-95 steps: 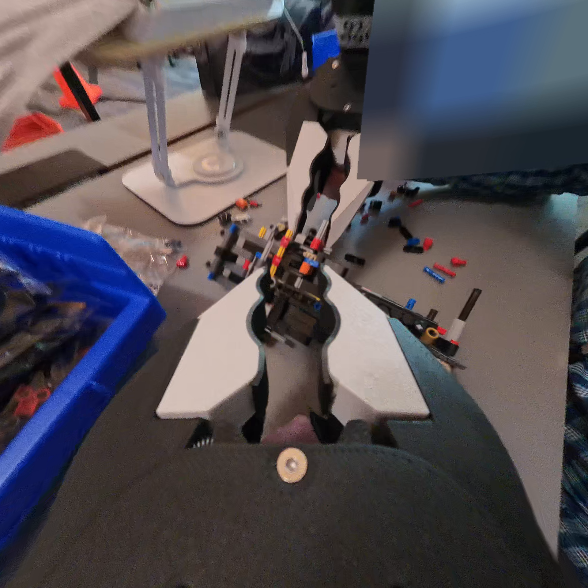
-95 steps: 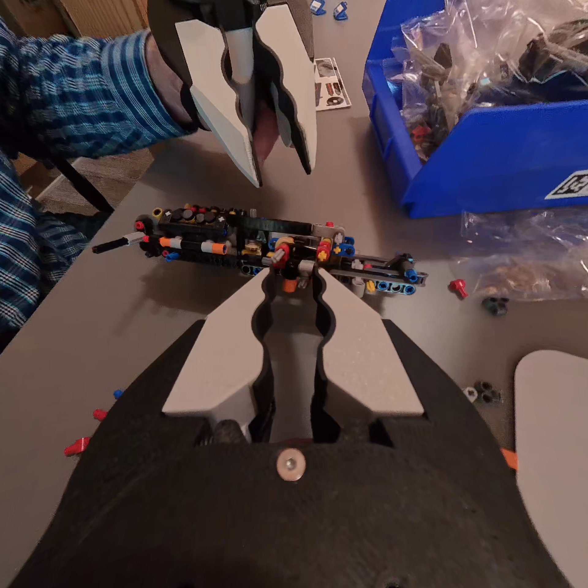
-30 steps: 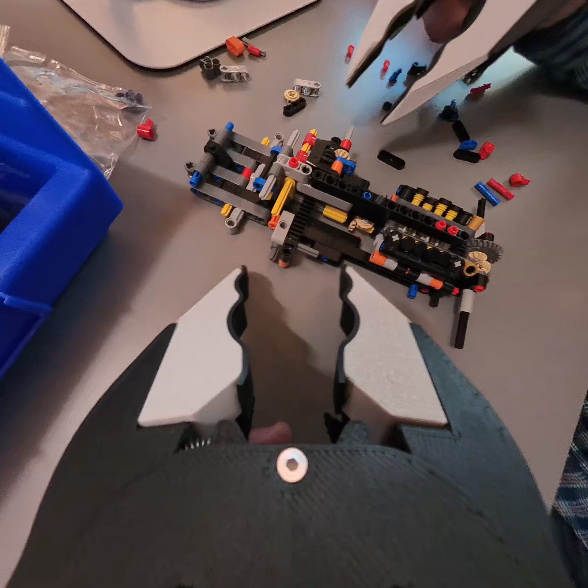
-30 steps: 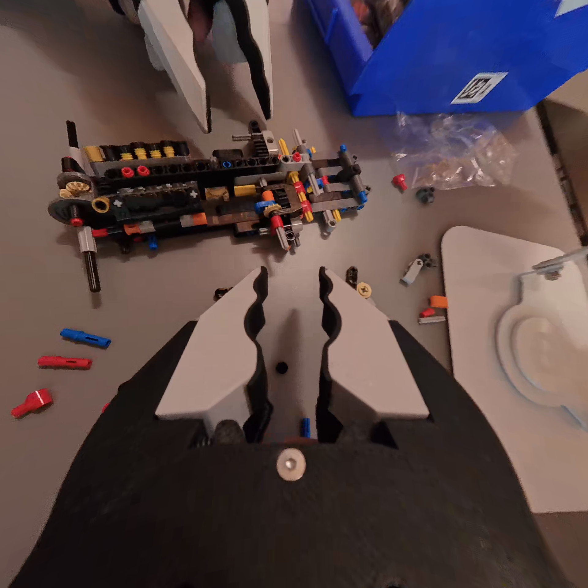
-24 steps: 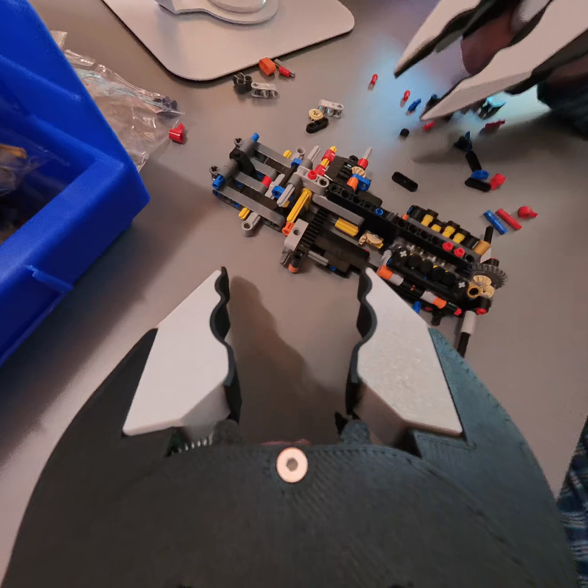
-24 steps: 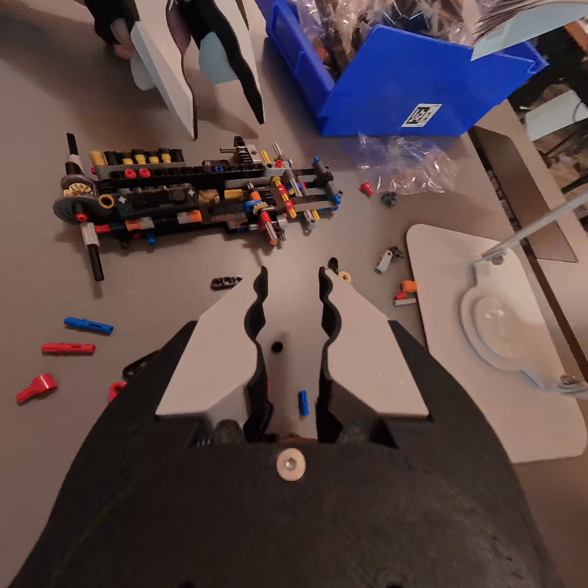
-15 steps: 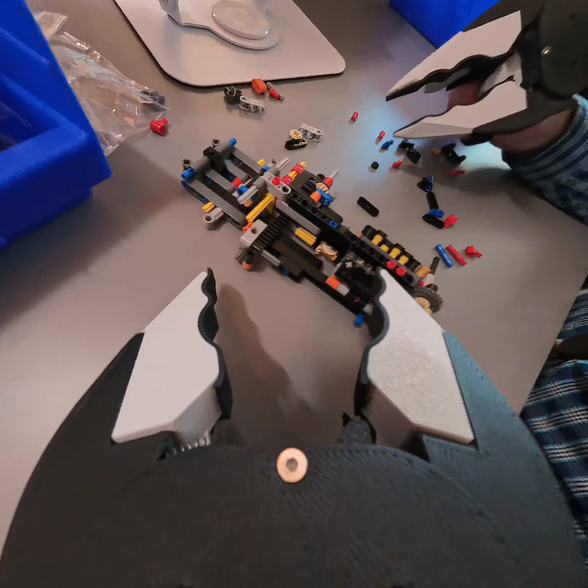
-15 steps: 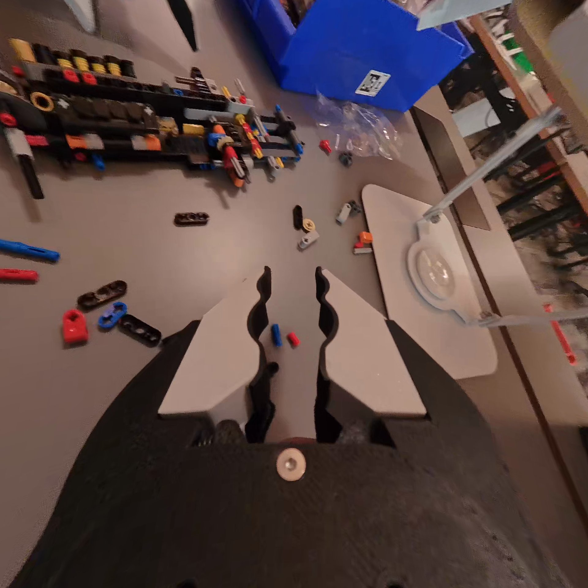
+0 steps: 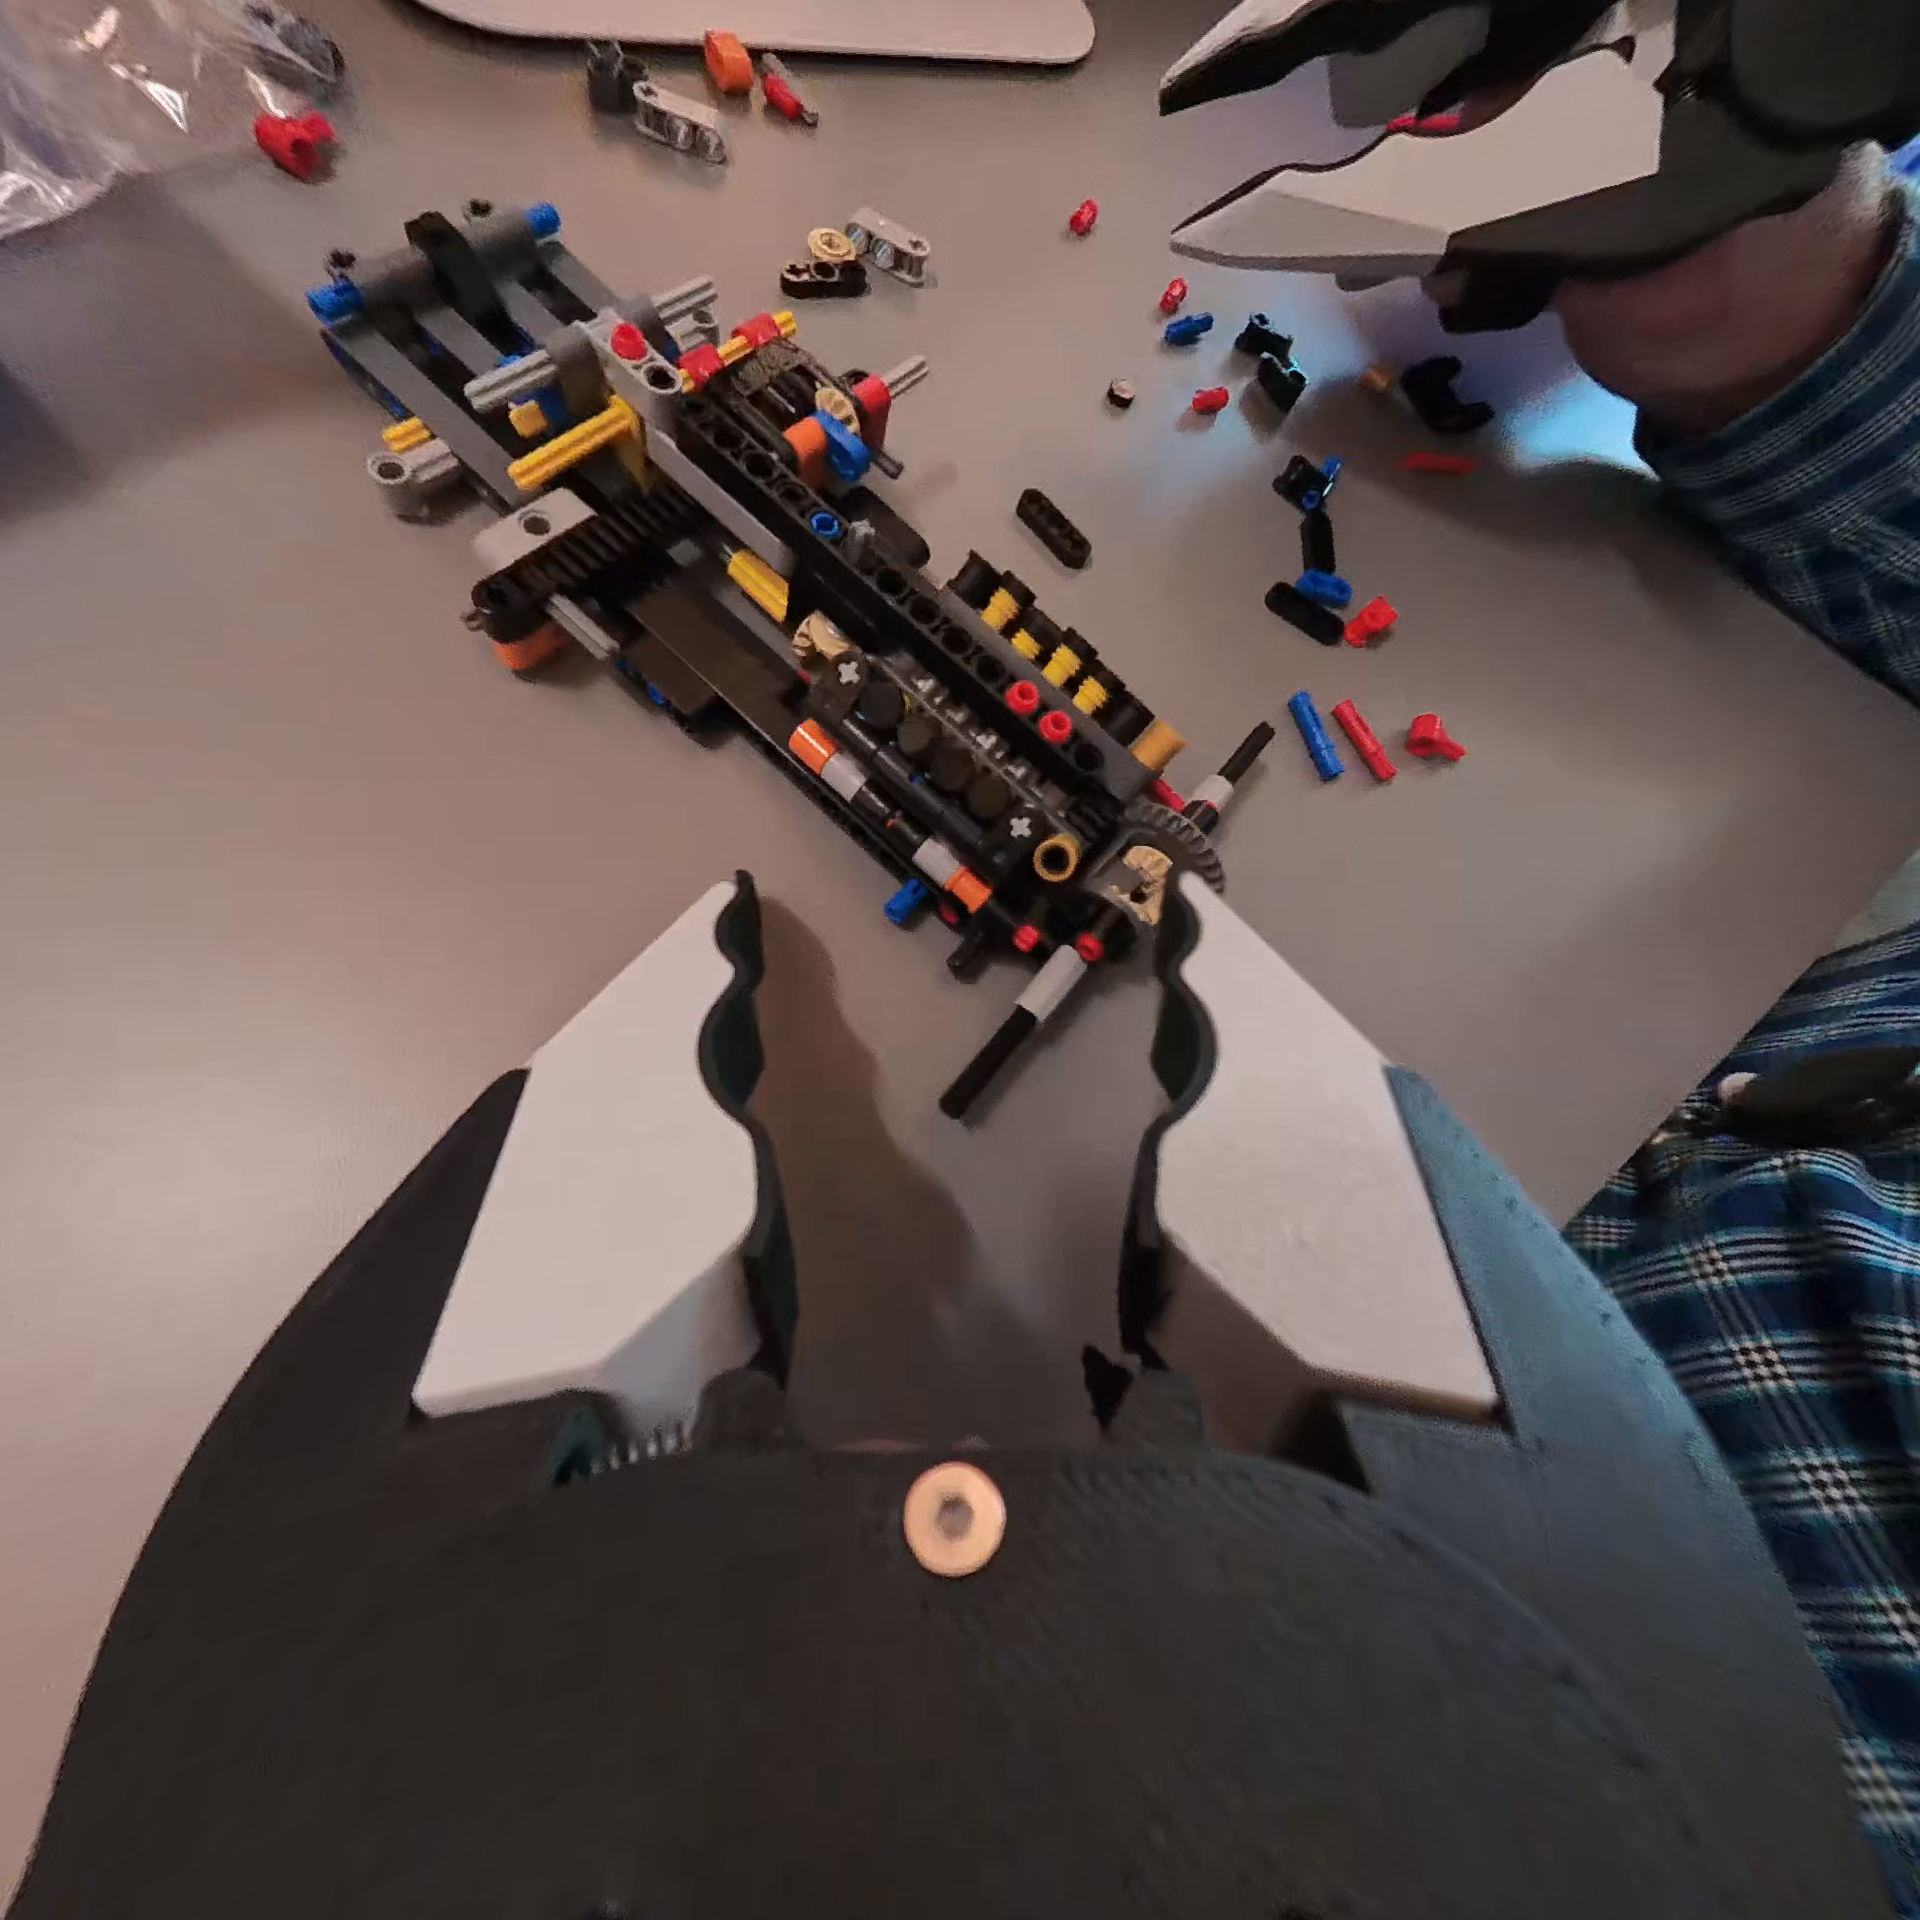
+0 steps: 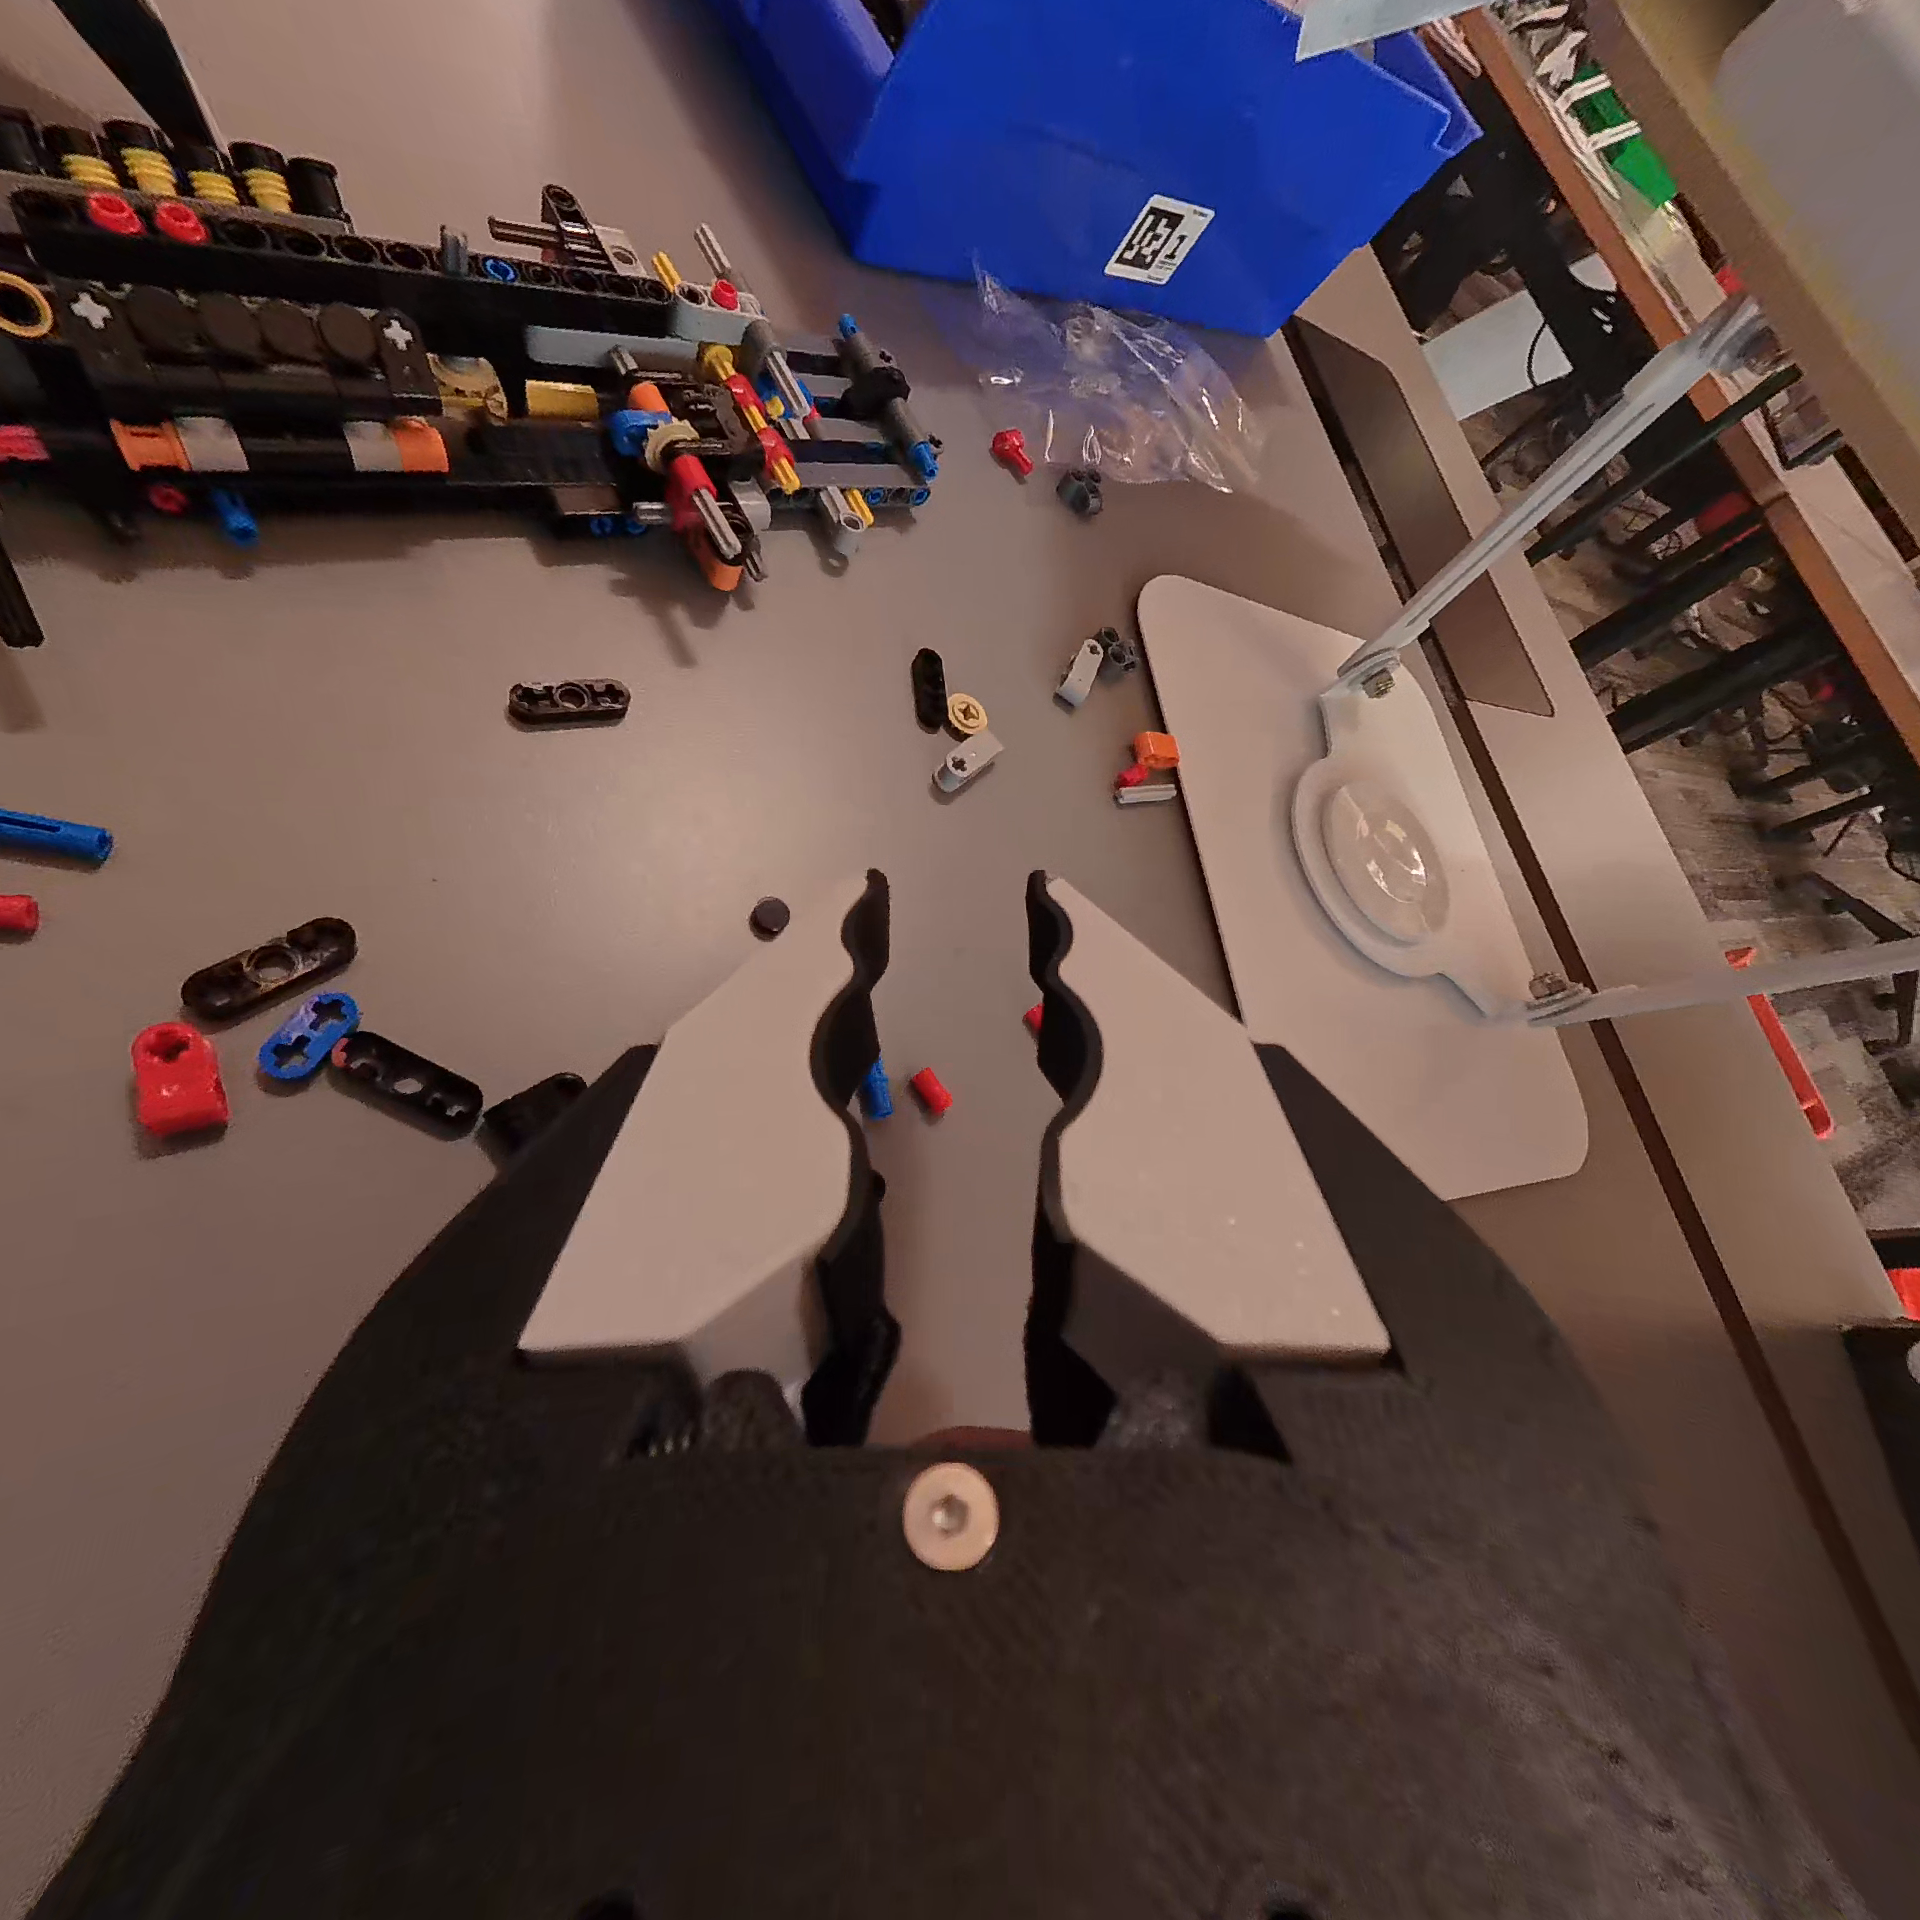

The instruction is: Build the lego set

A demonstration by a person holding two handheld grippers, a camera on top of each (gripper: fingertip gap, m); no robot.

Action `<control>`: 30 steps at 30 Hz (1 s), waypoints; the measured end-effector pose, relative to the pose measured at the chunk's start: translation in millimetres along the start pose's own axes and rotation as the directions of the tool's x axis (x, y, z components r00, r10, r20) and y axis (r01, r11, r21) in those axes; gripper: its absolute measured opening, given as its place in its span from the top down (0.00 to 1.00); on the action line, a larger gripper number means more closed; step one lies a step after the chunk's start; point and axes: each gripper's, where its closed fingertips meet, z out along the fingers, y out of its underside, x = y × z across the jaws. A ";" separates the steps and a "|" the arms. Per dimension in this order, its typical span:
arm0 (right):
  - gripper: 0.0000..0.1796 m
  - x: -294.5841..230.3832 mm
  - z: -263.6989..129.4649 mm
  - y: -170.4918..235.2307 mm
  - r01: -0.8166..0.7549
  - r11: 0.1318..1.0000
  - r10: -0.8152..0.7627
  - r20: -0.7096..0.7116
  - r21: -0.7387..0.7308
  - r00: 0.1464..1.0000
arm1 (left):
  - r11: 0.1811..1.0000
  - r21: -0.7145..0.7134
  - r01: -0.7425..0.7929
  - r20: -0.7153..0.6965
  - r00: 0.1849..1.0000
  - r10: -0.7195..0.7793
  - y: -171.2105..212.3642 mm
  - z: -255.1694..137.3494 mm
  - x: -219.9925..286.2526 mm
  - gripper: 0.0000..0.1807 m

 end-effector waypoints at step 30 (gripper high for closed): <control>0.86 -2.0 4.9 10.5 -0.019 0.999 0.019 0.021 -0.033 1.000 | 0.999 0.042 -0.014 -0.004 1.000 0.014 -6.5 -13.2 -22.5 0.62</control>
